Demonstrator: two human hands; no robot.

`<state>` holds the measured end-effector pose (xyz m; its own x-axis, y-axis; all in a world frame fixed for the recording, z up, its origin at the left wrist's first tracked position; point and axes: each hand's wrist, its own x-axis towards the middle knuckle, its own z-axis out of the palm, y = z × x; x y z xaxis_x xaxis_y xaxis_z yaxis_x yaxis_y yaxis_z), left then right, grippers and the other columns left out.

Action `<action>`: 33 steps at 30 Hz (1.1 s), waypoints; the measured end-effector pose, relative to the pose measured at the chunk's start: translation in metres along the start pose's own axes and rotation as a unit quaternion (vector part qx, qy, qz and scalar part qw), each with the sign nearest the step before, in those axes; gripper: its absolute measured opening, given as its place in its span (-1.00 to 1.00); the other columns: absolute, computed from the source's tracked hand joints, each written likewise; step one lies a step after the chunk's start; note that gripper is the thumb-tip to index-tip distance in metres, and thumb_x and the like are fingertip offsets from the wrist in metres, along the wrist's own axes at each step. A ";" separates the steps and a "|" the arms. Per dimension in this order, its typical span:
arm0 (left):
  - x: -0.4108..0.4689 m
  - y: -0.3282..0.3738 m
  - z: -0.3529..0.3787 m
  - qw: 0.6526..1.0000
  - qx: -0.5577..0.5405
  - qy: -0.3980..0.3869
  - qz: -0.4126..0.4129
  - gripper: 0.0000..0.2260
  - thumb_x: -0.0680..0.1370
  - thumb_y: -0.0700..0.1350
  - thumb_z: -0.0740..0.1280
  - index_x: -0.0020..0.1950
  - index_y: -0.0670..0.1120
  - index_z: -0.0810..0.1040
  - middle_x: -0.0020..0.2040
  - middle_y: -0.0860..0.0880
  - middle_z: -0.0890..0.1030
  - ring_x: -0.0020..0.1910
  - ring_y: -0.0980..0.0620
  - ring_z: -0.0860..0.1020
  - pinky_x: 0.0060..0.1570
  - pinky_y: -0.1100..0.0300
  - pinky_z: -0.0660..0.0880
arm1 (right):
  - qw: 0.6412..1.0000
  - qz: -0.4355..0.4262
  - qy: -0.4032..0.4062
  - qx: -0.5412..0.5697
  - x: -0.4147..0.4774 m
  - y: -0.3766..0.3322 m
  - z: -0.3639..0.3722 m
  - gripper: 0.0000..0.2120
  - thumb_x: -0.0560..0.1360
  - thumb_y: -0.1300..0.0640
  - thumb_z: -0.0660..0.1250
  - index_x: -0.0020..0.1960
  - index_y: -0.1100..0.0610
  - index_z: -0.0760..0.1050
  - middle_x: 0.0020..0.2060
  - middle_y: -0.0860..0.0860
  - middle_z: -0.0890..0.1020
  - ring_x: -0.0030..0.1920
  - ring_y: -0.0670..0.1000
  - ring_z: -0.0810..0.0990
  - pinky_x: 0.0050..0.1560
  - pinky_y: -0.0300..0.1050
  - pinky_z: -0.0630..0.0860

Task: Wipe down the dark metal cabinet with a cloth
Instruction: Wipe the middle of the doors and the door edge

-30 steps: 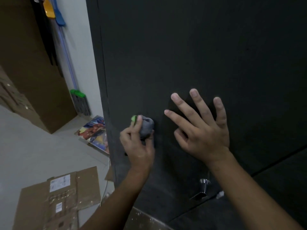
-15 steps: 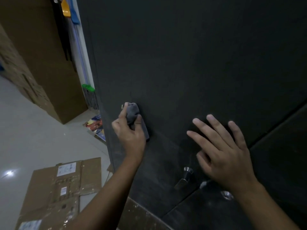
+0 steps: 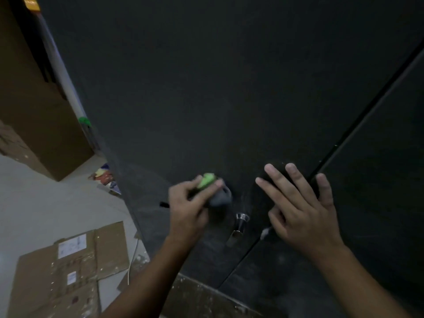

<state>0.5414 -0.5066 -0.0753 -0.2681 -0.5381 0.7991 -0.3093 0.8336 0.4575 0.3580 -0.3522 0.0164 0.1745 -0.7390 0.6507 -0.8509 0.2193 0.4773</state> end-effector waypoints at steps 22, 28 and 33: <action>-0.026 0.002 0.022 0.995 0.063 -0.009 0.078 -0.73 0.63 -0.08 0.28 0.26 0.22 0.58 0.19 -0.07 0.48 0.06 -0.12 0.52 0.04 -0.03 0.44 | 0.998 0.045 0.023 0.025 -0.050 0.007 0.013 -0.46 0.48 0.10 0.24 0.47 -0.01 0.43 0.52 -0.04 0.32 0.60 0.03 0.08 0.55 0.17 -0.14; -0.042 0.001 0.040 1.000 -0.011 0.029 -0.004 -0.46 0.45 -0.33 0.25 0.37 0.08 0.45 0.16 -0.22 0.43 0.22 -0.09 0.37 0.29 0.19 0.32 | 0.997 0.055 0.027 0.044 -0.051 -0.010 0.024 -0.44 0.45 0.05 0.29 0.46 -0.03 0.44 0.52 -0.04 0.32 0.61 0.09 -0.01 0.52 0.27 -0.24; -0.057 -0.014 0.062 0.995 -0.036 0.084 0.037 -0.42 0.39 -0.37 0.26 0.37 0.02 0.48 0.17 -0.15 0.40 0.19 -0.16 0.44 0.23 0.09 0.43 | 0.992 -0.002 -0.009 0.123 -0.047 -0.053 0.044 -0.47 0.43 -0.02 0.30 0.41 -0.01 0.51 0.45 -0.06 0.45 0.57 0.07 0.19 0.51 0.34 -0.18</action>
<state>0.5046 -0.4954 -0.1518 -0.1303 -0.4523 0.8823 -0.2275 0.8798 0.4174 0.3730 -0.3574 -0.0652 0.1713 -0.7517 0.6369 -0.9459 0.0555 0.3198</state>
